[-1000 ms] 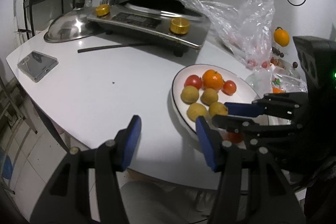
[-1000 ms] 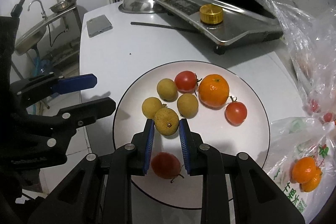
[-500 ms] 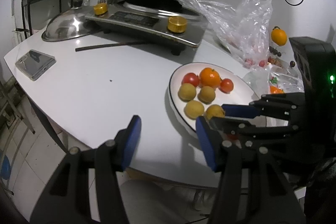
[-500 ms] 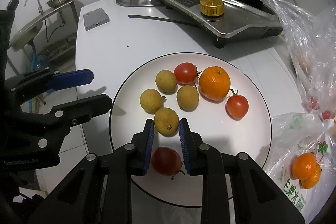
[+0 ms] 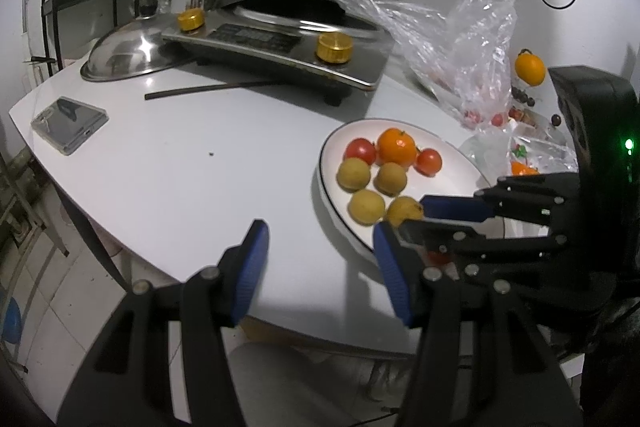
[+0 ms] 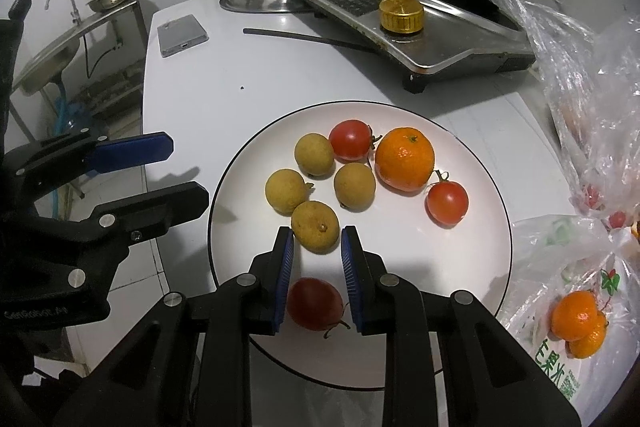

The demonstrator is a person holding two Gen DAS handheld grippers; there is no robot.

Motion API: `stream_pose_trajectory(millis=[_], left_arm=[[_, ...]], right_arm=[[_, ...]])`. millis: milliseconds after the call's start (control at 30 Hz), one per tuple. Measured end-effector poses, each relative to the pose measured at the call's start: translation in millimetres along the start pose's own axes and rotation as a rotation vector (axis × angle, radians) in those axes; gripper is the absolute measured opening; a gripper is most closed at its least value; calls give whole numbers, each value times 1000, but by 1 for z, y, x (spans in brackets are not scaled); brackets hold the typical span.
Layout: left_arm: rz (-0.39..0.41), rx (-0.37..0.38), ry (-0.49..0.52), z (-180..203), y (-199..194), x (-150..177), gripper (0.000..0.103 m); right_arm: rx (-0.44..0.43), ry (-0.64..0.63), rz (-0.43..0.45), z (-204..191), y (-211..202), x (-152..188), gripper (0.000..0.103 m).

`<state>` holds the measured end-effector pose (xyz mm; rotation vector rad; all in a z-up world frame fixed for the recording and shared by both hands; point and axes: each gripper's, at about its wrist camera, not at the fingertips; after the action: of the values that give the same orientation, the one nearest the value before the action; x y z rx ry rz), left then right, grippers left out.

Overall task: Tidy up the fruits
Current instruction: 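Move both grippers back toward the mandarins on the plastic bag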

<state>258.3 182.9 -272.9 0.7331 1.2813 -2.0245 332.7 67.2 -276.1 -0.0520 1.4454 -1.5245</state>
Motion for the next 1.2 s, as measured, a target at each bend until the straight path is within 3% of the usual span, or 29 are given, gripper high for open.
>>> stream_pose_trajectory(millis=[567,1200], left_arm=[[10,-12,34,21,-13,1,56],[24,9,122,82,-24,1,57]], right_arm=[[8,15,49,9,-28,4,27],[50,94,125,50,-82,34,27]])
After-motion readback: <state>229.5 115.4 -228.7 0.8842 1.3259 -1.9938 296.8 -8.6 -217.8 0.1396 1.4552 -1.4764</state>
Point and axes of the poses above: each gripper's, at about its wrist camera, not at the fingertips, and y roughly the way its jaws point, z to its right, x to its underside, and after that the axes turned 14 degrees about x, right-handed
